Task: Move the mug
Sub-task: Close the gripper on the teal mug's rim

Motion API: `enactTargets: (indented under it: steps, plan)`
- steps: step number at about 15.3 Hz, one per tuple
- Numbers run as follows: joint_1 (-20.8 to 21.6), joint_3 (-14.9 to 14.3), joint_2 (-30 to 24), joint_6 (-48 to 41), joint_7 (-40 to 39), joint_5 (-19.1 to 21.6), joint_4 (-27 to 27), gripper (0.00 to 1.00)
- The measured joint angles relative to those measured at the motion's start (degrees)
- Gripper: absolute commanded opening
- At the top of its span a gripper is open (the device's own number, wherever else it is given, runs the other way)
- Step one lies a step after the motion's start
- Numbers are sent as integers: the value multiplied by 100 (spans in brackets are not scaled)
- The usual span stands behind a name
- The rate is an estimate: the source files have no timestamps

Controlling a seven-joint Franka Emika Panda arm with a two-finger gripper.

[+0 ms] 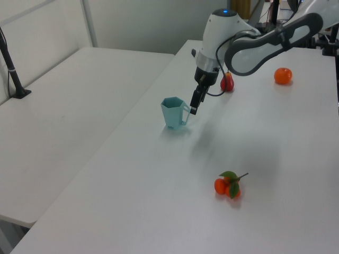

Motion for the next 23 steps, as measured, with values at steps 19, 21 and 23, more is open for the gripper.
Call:
enactTargets:
  steps: [19, 21, 23]
  plan:
    - [132, -15, 506, 733, 301, -366, 226, 18]
    - [132, -15, 507, 733, 301, -427, 226, 9]
    - [131, -18, 507, 733, 302, -431, 228, 6]
